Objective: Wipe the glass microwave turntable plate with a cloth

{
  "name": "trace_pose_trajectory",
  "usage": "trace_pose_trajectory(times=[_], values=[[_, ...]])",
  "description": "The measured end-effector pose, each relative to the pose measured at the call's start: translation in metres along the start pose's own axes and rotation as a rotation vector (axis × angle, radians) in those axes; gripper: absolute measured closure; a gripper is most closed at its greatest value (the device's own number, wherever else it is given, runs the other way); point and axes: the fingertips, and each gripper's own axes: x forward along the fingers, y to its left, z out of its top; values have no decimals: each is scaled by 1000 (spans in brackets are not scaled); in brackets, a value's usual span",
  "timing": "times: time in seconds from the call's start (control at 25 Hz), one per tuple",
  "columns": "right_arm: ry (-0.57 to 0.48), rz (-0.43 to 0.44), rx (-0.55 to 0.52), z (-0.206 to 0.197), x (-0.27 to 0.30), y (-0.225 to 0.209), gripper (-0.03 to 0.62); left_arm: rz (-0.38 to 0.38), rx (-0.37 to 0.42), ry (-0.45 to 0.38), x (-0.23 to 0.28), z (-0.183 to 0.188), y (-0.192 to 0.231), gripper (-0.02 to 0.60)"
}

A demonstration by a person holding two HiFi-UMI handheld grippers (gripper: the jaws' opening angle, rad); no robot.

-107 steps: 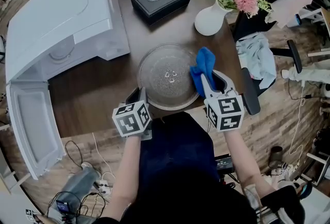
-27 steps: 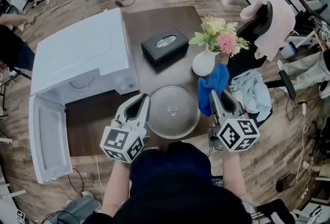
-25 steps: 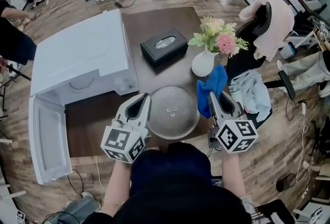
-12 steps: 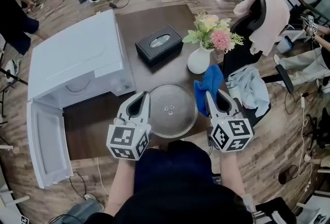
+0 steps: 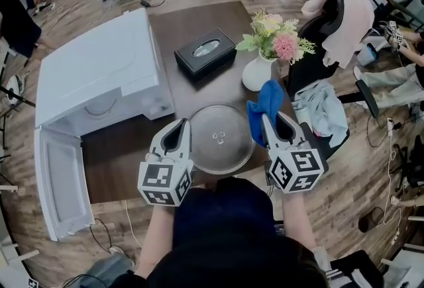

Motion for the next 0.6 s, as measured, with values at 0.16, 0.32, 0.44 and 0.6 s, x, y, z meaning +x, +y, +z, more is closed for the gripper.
trace_pose_trajectory(times=[0.16, 0.32, 0.44, 0.6], values=[[4, 2, 5, -2, 0, 3, 511, -7, 2, 7, -2, -3, -1, 577], [8, 8, 8, -4, 0, 6, 511, -14, 2, 13, -4, -4, -3, 577], [10, 13, 12, -6, 0, 8, 511, -15, 3, 16, -4, -6, -3, 577], [14, 16, 18, -8, 0, 10, 511, -18, 0, 18, -5, -8, -4, 577]])
